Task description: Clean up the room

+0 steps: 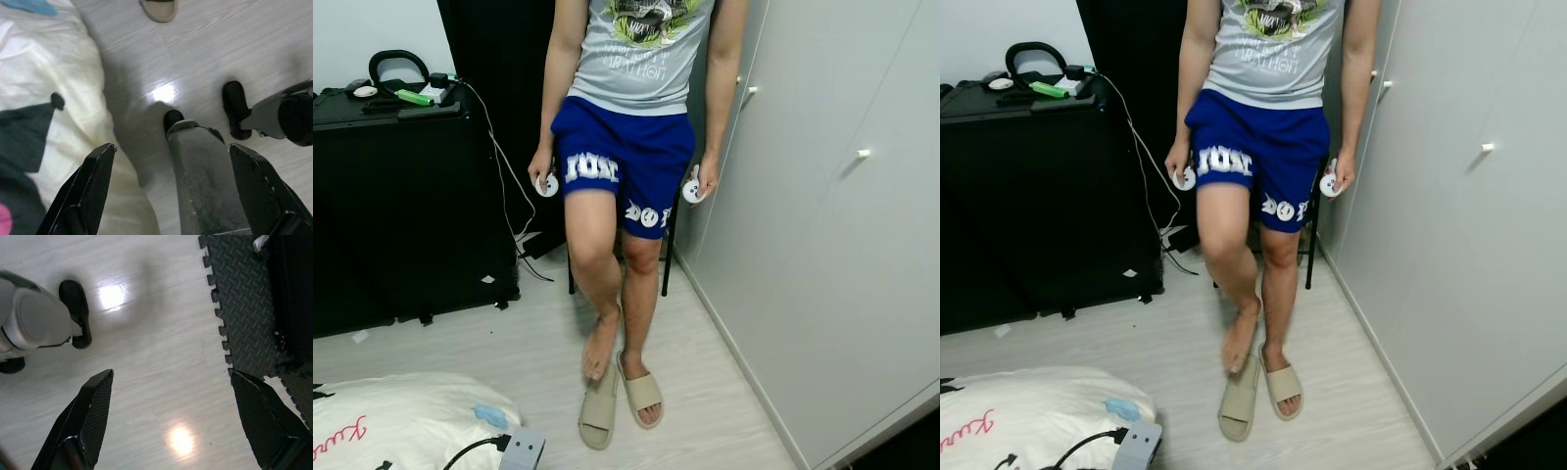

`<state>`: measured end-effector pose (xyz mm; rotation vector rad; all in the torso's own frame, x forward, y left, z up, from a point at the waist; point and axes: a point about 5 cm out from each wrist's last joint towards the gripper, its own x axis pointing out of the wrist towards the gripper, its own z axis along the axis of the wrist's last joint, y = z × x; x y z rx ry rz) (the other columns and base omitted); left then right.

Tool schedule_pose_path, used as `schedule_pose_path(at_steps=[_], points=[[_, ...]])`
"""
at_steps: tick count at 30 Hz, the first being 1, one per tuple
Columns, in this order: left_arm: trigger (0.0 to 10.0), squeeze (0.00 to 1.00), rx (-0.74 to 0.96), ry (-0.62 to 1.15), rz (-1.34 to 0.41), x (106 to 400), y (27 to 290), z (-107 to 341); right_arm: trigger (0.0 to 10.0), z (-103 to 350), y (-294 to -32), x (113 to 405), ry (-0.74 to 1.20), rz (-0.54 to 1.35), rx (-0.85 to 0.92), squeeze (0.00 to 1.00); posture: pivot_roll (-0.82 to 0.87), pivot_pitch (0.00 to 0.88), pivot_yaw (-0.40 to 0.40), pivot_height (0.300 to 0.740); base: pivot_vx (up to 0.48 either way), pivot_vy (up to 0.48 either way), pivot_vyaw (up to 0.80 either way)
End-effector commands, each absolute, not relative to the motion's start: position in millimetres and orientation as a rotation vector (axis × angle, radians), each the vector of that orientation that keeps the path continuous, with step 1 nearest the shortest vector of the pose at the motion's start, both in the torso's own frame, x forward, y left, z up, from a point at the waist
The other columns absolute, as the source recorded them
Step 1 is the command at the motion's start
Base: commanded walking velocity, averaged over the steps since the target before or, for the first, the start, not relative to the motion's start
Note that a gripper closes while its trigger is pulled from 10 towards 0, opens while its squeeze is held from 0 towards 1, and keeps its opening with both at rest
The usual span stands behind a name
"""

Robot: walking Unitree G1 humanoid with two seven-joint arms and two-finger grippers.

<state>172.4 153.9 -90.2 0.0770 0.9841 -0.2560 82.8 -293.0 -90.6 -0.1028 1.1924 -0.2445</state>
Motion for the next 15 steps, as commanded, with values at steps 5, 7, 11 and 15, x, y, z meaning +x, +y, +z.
schedule_pose_path(at_steps=[5,7,11,15], points=[[10.0,0.00,0.089,1.018,-0.296,166.3,153.5,-93.0,10.0,-86.7,-299.8,87.7,1.175,-0.263,-0.079,0.00,-0.06,0.085,0.017,0.740,0.000,0.000,0.00],[10.0,0.00,0.094,1.021,-0.304,166.0,153.3,-93.2,10.0,-86.5,-301.6,84.9,1.184,-0.258,-0.080,0.00,-0.06,0.083,0.017,0.740,0.000,0.000,0.00],[10.0,0.00,0.091,1.018,-0.303,166.7,153.8,-92.8,10.0,-85.3,-305.3,82.3,1.190,-0.257,-0.076,0.00,-0.06,0.081,0.016,0.740,0.000,0.000,0.00],[10.0,0.00,0.089,1.019,-0.297,166.8,155.7,-92.7,10.0,-88.9,-295.8,85.6,1.196,-0.239,-0.080,0.00,-0.06,0.073,0.002,0.740,0.000,0.000,0.00]])
